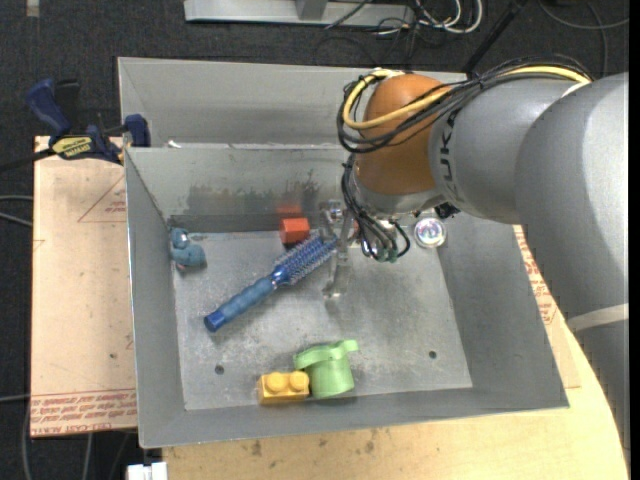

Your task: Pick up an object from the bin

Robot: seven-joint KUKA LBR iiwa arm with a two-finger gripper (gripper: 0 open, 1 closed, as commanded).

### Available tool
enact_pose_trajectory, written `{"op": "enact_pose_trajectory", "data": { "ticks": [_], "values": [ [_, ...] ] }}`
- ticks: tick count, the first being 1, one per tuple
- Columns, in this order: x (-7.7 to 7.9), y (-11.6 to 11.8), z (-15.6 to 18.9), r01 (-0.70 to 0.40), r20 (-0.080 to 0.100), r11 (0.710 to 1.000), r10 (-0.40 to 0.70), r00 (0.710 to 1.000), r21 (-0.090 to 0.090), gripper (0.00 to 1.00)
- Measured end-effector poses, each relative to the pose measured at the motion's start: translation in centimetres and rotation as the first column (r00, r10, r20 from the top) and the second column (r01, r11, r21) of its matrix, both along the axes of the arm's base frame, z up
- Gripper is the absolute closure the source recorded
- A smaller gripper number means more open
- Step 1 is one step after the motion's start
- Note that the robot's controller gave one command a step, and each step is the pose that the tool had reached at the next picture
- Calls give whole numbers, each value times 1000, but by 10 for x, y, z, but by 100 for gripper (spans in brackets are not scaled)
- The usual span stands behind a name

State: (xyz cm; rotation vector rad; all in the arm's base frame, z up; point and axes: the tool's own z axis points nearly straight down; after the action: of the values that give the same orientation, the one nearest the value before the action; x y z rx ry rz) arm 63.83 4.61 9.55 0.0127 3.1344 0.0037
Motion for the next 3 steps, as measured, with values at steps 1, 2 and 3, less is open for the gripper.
{"op": "enact_pose_trajectory", "data": {
  "ticks": [1, 2, 3],
  "values": [
    [12, 2, -25, -3, 1, 1000, 3, 1000, -1, 0],
    [10, 1, -26, -2, -5, 1000, 2, 1000, -2, 100],
    [15, -4, 90, 9, 3, 1000, -9, 1000, -2, 100]
  ]
}}
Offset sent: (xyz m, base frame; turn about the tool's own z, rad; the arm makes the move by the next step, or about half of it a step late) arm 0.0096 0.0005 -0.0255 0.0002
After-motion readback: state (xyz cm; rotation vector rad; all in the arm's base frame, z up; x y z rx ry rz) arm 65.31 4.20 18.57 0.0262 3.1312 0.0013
